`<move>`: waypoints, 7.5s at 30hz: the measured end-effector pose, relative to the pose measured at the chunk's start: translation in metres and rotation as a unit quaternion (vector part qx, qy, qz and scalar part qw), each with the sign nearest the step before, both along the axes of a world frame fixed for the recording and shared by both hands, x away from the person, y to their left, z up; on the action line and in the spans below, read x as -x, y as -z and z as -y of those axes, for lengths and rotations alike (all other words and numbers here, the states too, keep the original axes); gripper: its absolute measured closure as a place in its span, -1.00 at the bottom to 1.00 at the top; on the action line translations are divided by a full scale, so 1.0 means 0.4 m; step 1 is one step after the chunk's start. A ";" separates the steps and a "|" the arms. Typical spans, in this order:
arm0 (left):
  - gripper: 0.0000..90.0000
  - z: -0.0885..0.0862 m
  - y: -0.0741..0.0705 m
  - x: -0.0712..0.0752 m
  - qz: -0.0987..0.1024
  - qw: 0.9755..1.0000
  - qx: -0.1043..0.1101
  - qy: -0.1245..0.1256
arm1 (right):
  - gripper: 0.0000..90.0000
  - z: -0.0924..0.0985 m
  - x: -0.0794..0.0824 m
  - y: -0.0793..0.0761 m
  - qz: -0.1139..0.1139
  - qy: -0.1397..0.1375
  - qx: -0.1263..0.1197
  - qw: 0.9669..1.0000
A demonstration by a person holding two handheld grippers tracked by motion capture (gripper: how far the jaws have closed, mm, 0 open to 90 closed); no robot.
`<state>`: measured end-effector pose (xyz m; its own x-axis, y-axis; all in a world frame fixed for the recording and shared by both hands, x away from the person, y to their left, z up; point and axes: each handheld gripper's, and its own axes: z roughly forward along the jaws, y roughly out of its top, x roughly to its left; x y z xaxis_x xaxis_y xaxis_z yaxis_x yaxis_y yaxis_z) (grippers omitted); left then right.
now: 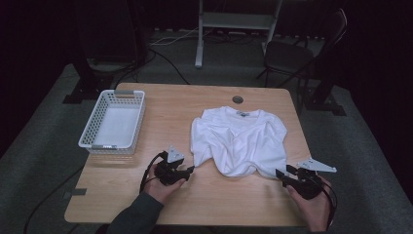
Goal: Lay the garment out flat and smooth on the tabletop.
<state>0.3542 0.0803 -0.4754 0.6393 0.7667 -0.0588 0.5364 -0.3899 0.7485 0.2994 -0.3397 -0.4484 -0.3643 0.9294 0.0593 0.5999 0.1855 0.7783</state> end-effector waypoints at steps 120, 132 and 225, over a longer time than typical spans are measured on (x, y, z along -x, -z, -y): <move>0.05 0.052 0.007 -0.074 -0.036 0.999 -0.002 -0.031 | 0.86 0.015 -0.022 0.069 -0.051 0.026 0.040 0.998; 0.12 0.094 0.008 -0.068 -0.012 0.999 -0.037 -0.034 | 0.86 0.014 -0.022 0.069 -0.051 0.026 0.042 0.997; 0.95 -0.057 -0.057 0.002 -0.016 0.999 0.002 -0.031 | 0.88 0.066 0.039 0.012 -0.042 0.023 0.047 0.998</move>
<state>0.3534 0.1031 -0.4526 0.5880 0.8047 -0.0818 0.5834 -0.3519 0.7319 0.2839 -0.3659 -0.4531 -0.3193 0.9477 0.0006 0.6722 0.2260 0.7051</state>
